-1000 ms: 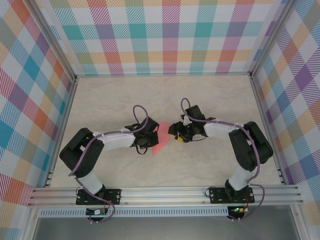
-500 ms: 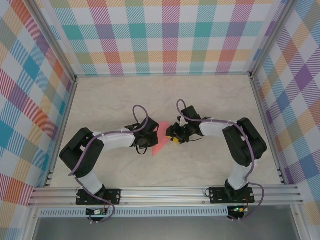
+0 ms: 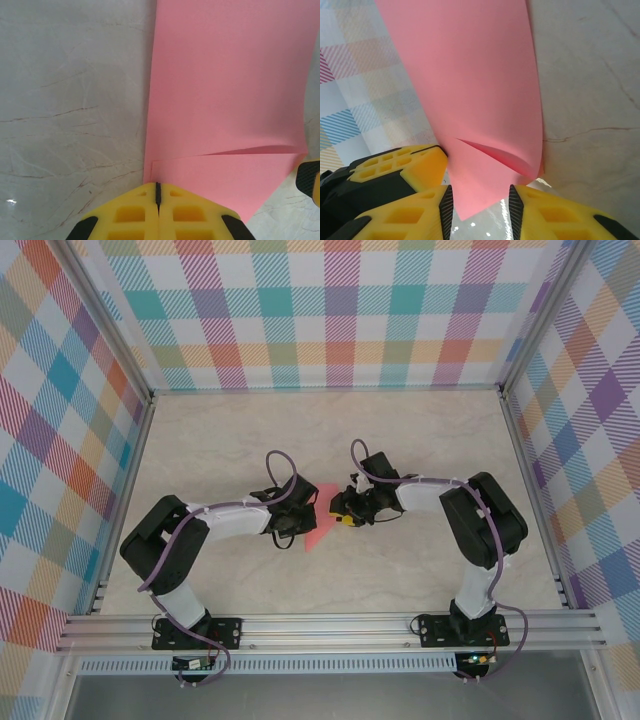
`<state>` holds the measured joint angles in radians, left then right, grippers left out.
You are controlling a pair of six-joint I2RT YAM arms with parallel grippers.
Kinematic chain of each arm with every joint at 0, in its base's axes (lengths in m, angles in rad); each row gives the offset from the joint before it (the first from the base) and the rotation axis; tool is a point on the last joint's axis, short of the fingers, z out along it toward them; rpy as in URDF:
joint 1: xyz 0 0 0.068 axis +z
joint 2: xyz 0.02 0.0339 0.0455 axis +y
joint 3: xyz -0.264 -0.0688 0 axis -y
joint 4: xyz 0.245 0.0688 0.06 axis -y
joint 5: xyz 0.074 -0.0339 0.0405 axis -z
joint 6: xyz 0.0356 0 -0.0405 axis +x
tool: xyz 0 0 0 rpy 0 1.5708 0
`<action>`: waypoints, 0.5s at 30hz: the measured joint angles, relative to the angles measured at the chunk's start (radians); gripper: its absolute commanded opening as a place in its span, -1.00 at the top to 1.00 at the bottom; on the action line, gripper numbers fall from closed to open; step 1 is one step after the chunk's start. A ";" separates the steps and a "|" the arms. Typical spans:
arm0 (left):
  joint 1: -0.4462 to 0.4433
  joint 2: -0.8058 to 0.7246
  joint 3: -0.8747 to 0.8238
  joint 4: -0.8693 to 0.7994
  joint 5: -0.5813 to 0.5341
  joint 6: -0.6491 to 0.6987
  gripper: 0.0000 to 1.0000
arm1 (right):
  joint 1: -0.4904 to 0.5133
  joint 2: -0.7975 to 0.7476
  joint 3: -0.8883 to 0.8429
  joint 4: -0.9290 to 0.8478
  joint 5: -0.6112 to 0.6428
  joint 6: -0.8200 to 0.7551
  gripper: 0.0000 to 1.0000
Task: Fold a paper plane with a square sheet of paper (pick it up from the middle)
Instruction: Fourth fold the wing at the center of the table.
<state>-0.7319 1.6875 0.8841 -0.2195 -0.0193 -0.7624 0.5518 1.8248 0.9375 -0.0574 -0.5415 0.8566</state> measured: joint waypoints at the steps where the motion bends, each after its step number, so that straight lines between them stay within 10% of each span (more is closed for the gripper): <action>1: 0.000 0.000 0.000 0.000 -0.001 0.000 0.99 | 0.000 0.000 0.000 -0.005 0.011 0.000 0.23; 15: 0.000 0.000 -0.001 0.000 -0.002 -0.003 0.99 | 0.000 0.000 0.000 -0.037 0.061 -0.004 0.29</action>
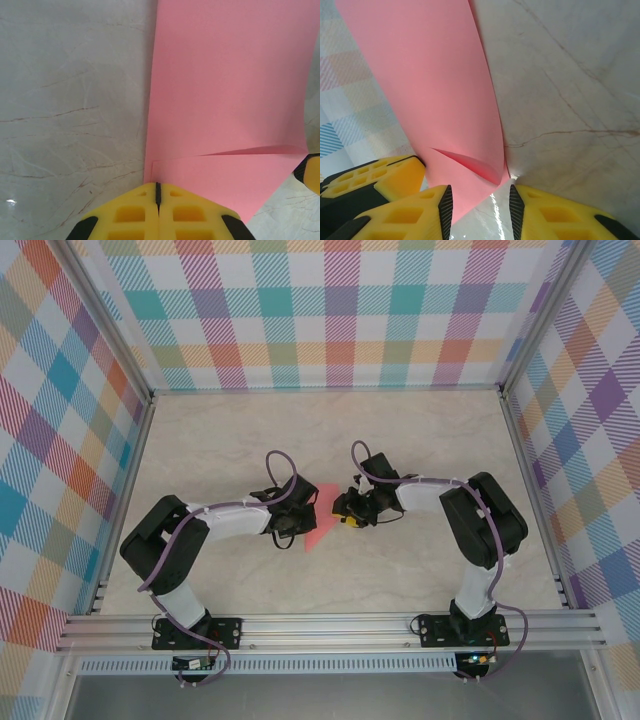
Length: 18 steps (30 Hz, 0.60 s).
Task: Fold a paper plane with a square sheet of paper (pick it up from the middle)
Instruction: Fourth fold the wing at the center of the table.
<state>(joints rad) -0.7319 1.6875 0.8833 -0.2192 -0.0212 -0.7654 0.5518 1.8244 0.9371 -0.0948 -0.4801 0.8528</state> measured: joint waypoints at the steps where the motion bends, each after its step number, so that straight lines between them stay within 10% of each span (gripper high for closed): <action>1: 0.000 0.000 0.000 0.000 0.000 0.000 0.98 | 0.000 0.000 0.000 0.000 -0.003 0.000 0.30; 18: 0.000 -0.001 -0.002 0.003 0.000 -0.001 0.99 | 0.000 0.034 0.019 0.022 -0.047 -0.003 0.40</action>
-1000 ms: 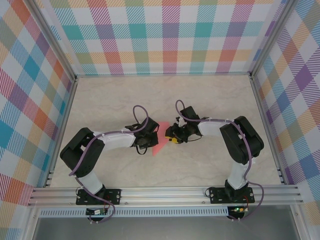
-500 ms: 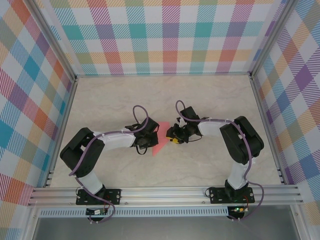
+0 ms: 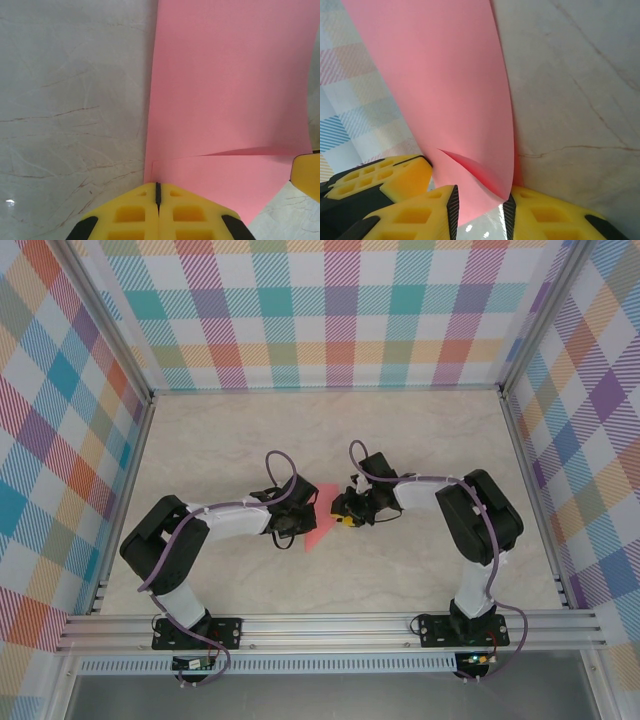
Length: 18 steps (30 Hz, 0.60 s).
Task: Fold a paper plane with a square sheet of paper (pick it up from the middle)
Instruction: Fourth fold the wing at the center of the table.
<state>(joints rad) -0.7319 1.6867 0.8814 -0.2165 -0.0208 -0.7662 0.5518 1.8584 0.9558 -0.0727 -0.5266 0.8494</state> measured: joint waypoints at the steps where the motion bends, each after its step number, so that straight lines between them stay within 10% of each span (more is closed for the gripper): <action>1: 0.000 0.000 0.000 0.000 0.000 0.000 0.99 | 0.000 0.002 0.000 0.005 -0.006 0.000 0.42; 18: 0.000 -0.017 0.000 -0.037 -0.030 0.002 0.89 | 0.016 0.041 0.000 0.084 -0.103 0.001 0.87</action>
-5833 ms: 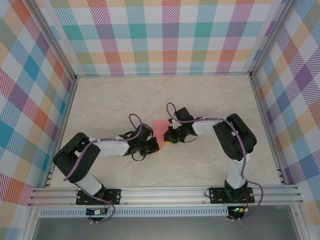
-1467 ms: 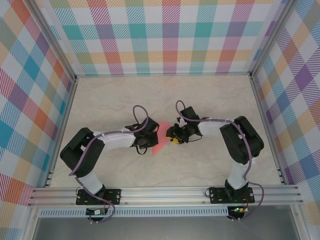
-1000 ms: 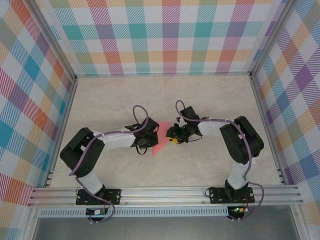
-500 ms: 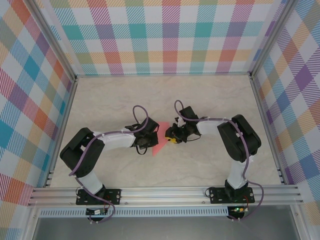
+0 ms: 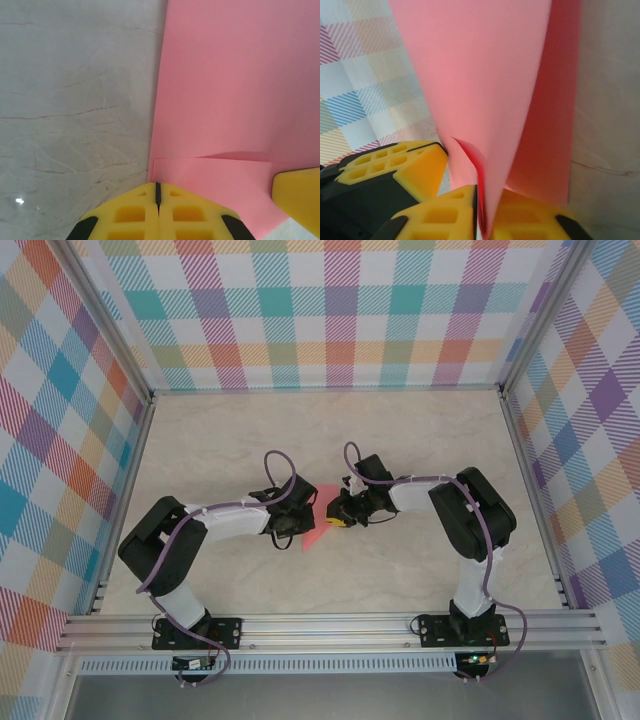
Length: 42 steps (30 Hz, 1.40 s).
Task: Fold a paper plane with a square sheet of paper (pick it up from the middle)
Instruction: Fourth fold the wing at the center of the table.
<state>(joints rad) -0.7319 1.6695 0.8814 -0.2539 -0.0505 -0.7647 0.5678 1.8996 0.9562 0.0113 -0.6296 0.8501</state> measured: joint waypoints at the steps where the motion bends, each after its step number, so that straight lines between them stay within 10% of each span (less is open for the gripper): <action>1: 0.000 -0.007 0.000 -0.011 -0.004 0.003 0.84 | 0.000 0.000 0.000 0.000 0.001 0.001 0.90; 15: 0.082 -0.357 0.017 -0.167 -0.090 0.090 -0.45 | 0.000 -0.207 0.135 -0.212 0.236 -0.043 1.00; 29: 0.092 -0.441 -0.142 0.101 0.070 0.360 -0.91 | 0.010 -0.275 0.177 -0.335 0.365 0.230 0.99; 42: 0.092 -0.433 -0.227 0.317 0.053 0.436 -0.84 | 0.010 -0.113 0.306 -0.388 0.327 0.301 1.00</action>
<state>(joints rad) -0.6395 1.2366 0.6548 0.0631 0.0021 -0.3290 0.5781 1.7870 1.2617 -0.3767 -0.3027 1.1507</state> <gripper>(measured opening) 0.934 0.044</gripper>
